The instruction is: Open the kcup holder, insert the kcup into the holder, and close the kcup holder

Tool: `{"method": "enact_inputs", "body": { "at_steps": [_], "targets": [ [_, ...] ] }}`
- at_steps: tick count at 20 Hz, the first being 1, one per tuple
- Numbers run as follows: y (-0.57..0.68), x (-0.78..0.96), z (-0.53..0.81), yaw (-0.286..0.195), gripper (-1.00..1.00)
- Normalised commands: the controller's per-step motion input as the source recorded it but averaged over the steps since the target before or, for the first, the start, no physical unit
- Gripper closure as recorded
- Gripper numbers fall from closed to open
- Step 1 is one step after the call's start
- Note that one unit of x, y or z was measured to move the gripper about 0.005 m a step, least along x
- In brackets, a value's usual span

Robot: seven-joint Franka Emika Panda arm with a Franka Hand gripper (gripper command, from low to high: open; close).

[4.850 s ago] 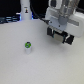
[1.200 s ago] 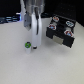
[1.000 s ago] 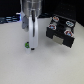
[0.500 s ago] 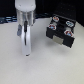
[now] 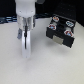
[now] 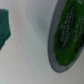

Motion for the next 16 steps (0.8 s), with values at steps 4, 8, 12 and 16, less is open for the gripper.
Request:
{"method": "enact_inputs", "body": {
  "at_steps": [4, 8, 12, 16],
  "targets": [
    [0.01, 0.00, 0.38, -0.047, -1.00],
    [0.00, -0.07, 0.07, -0.042, -1.00],
    [-0.06, -0.19, -0.05, -0.029, -1.00],
    [-0.11, -0.11, -0.20, -0.019, -1.00]
  ]
}}
